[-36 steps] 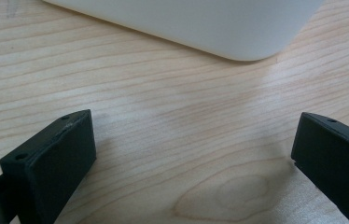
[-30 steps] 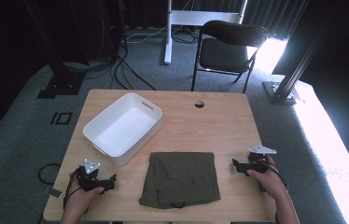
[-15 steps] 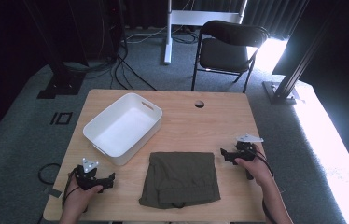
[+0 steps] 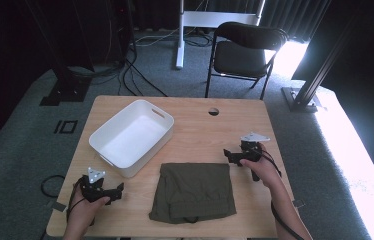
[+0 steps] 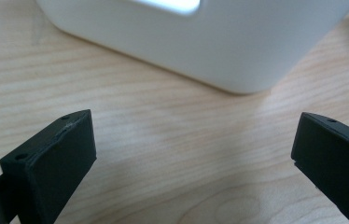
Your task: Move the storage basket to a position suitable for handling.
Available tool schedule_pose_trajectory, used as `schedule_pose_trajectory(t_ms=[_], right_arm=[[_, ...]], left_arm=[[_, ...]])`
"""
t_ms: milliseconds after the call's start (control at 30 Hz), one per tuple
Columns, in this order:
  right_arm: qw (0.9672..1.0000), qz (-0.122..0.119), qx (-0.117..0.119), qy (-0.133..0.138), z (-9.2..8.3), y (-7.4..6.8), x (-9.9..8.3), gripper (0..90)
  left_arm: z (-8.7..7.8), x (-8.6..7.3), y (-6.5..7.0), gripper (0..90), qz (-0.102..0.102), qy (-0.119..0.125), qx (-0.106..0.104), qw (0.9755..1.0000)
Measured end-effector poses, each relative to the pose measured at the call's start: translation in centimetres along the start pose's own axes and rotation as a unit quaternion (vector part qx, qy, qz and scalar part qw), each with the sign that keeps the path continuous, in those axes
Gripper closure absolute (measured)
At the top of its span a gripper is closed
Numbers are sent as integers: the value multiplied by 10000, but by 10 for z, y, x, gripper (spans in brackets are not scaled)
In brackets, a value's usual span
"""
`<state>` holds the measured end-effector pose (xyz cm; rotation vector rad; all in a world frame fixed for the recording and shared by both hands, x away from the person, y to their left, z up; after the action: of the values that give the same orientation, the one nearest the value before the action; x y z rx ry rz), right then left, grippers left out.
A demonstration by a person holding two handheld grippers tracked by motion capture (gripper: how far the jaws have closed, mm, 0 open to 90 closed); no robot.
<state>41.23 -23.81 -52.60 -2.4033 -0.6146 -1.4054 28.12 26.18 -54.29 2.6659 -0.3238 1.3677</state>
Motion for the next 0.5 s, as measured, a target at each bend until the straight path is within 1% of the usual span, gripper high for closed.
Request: schedule_pose_trajectory(t_ms=[33, 67, 100, 133, 167, 267, 300, 333, 367, 433, 500], right_arm=[[10000, -25, 60, 38, 4, -4, 4, 116], [10000, -39, 70, 51, 6, -6, 6, 137], [9999, -39, 85, 44, 8, -8, 8, 136], [9999, -39, 85, 44, 8, -8, 8, 136], [9998, -82, 150, 44, 13, -13, 11, 136], [9997, -113, 194, 46, 17, -16, 14, 136], [9995, -147, 254, 67, 22, -21, 18, 136], [9995, -147, 254, 67, 22, -21, 18, 136], [9994, -149, 318, 71, 27, -25, 22, 136], [9992, -174, 359, 72, 32, -30, 26, 136], [9987, -230, 432, 105, 37, -35, 31, 136]], left_arm=[[-3, 3, -1, 12, -15, 52, 46, 10000], [-3, 3, -1, 12, -15, 52, 46, 10000], [-5, 6, -2, 12, -11, 80, 65, 9999], [-5, 6, -2, 12, -11, 80, 65, 9999], [-6, 8, -2, 12, -8, 97, 55, 9999], [-7, 10, -2, 12, -16, 120, 39, 9999], [-9, 13, -1, 12, -38, 166, -4, 9999], [-9, 13, -1, 12, -38, 166, -4, 9999], [-9, 14, -1, 12, -91, 174, 3, 9998], [-9, 16, -1, 12, -86, 207, 31, 9997], [-9, 18, -1, 12, -117, 227, 1, 9997]])
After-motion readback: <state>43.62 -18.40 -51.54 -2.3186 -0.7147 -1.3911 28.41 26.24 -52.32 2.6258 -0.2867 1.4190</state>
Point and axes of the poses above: each handheld gripper's, and its own axes: z roughly forward along the jaws, x roughly out of its top, y roughly to its right, the point moved 1 cm from there along z, roughly forward along the jaws, and after that the axes turned 8 degrees about y, right-handed, at the moved point
